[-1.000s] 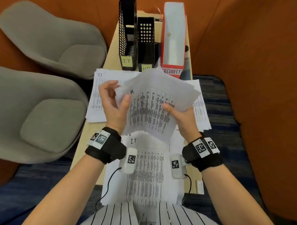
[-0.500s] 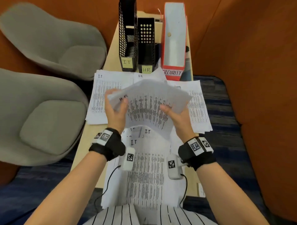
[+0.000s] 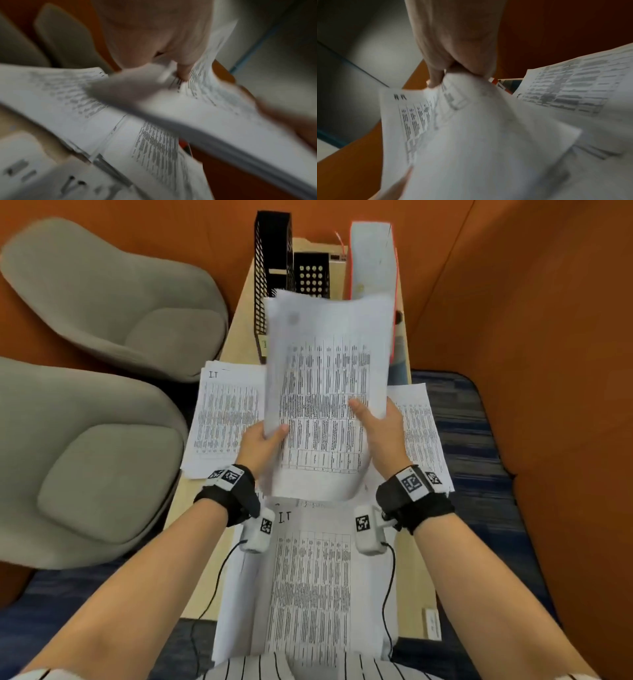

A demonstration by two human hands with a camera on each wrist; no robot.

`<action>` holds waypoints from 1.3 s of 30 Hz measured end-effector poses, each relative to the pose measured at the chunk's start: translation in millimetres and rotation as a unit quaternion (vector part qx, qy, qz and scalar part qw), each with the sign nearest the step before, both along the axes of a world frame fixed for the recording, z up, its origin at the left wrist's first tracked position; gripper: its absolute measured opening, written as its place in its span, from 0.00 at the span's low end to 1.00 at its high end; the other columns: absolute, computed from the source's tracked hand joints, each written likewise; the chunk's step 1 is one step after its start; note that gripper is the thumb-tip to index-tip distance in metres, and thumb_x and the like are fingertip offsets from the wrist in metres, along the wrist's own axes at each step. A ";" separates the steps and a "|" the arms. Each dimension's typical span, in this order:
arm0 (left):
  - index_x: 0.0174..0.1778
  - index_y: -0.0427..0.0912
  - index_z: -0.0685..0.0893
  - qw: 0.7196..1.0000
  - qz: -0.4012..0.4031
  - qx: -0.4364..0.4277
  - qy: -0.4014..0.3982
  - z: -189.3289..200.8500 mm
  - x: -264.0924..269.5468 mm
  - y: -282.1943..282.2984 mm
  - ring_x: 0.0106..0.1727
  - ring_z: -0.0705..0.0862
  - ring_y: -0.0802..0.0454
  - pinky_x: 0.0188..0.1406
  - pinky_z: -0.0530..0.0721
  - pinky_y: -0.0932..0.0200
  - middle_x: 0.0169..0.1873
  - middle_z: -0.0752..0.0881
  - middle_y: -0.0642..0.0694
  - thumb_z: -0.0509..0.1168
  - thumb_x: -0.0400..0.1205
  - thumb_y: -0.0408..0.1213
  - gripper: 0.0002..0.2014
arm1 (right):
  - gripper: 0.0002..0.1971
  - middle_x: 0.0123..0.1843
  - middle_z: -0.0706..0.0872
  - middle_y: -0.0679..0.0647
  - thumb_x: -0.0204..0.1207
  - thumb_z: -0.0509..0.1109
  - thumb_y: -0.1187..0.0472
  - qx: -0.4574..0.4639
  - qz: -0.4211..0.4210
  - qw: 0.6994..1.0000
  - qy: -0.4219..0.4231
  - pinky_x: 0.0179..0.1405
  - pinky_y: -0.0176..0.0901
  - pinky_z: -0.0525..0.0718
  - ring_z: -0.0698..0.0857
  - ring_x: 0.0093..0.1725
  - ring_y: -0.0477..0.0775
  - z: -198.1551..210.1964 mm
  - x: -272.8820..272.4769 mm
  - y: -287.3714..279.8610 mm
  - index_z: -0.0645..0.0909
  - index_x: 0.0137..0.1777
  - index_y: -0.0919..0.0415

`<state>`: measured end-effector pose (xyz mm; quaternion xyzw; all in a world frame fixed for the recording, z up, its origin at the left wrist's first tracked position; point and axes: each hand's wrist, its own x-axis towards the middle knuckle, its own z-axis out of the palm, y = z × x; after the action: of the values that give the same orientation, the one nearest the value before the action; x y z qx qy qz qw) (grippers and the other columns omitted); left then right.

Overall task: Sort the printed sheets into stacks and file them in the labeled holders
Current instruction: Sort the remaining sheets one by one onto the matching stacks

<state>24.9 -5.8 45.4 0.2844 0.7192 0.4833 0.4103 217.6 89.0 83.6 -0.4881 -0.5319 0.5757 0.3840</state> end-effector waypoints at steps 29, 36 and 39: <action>0.66 0.32 0.65 0.913 -0.091 -0.358 0.173 -109.7 19.8 -87.0 0.57 0.81 0.32 0.45 0.77 0.49 0.59 0.78 0.31 0.57 0.81 0.26 0.17 | 0.14 0.54 0.84 0.54 0.81 0.65 0.61 0.000 0.316 0.879 -0.357 0.41 0.34 0.80 0.83 0.44 0.50 -121.8 -4.7 -17.4 0.77 0.66 0.58; 0.51 0.35 0.76 0.942 -0.055 -0.249 0.220 -115.3 22.3 -98.7 0.54 0.80 0.37 0.53 0.79 0.49 0.56 0.79 0.33 0.60 0.77 0.27 0.08 | 0.12 0.53 0.83 0.52 0.72 0.67 0.63 0.098 0.474 0.737 -0.471 0.59 0.55 0.73 0.82 0.55 0.58 -153.2 7.9 -92.4 0.77 0.54 0.53; 0.62 0.34 0.77 0.946 0.015 -0.119 0.301 -113.5 27.1 -102.9 0.60 0.76 0.42 0.64 0.75 0.52 0.61 0.74 0.36 0.64 0.76 0.24 0.17 | 0.10 0.38 0.78 0.51 0.67 0.63 0.70 0.114 0.385 0.800 -0.445 0.43 0.47 0.75 0.78 0.40 0.55 -149.3 22.2 -82.4 0.70 0.35 0.53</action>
<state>52.0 -108.7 -68.2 0.3547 0.8659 0.2918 0.1982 239.8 6.6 -65.7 -0.3983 -0.8504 0.3305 -0.0952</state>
